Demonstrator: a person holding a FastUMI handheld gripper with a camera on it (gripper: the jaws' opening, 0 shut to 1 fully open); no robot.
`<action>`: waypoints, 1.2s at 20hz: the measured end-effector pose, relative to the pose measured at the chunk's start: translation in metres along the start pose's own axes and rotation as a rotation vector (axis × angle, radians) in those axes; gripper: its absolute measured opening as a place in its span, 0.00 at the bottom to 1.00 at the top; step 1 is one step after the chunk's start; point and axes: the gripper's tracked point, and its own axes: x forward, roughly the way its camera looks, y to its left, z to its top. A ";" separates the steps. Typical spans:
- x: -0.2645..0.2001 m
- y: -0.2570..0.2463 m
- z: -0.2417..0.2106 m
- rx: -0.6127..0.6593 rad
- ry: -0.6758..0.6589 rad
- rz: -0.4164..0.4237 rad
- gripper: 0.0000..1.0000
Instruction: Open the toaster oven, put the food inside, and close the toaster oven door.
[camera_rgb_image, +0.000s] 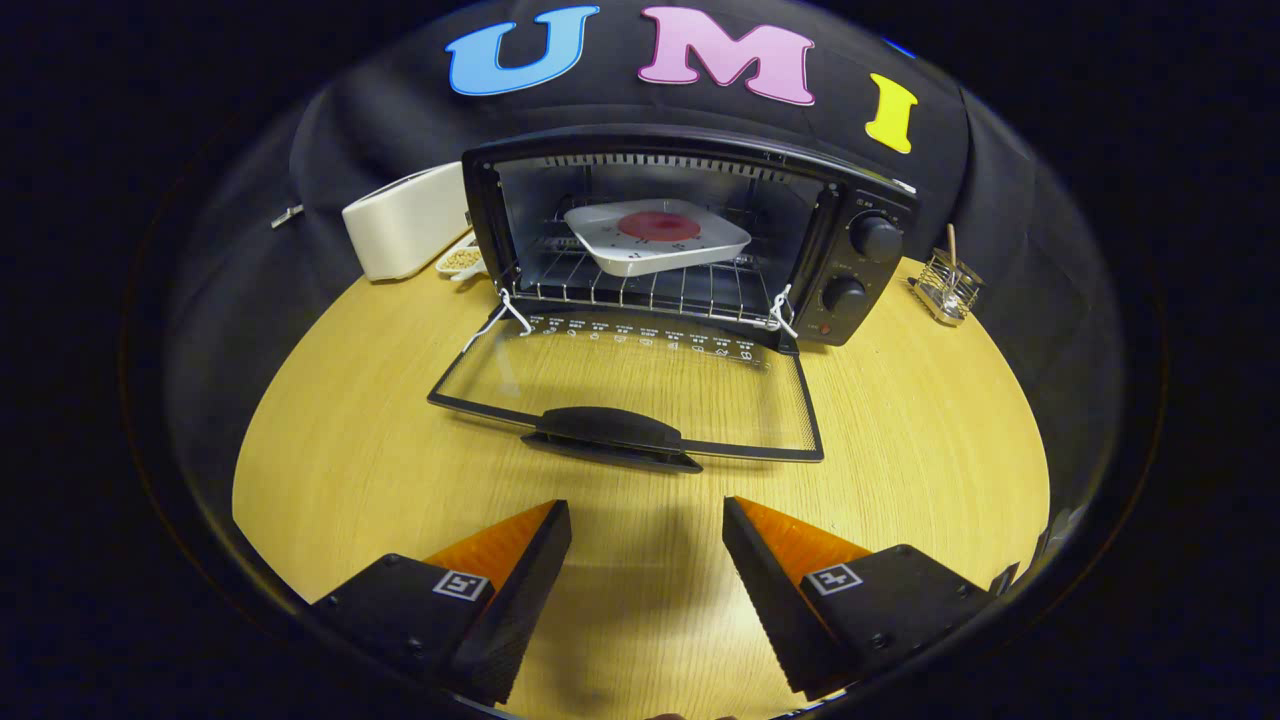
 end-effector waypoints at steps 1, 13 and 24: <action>0.005 0.001 -0.002 -0.001 0.013 -0.002 0.99; 0.049 0.006 0.006 0.050 0.067 0.011 0.99; 0.029 0.008 0.022 0.036 0.070 0.028 1.00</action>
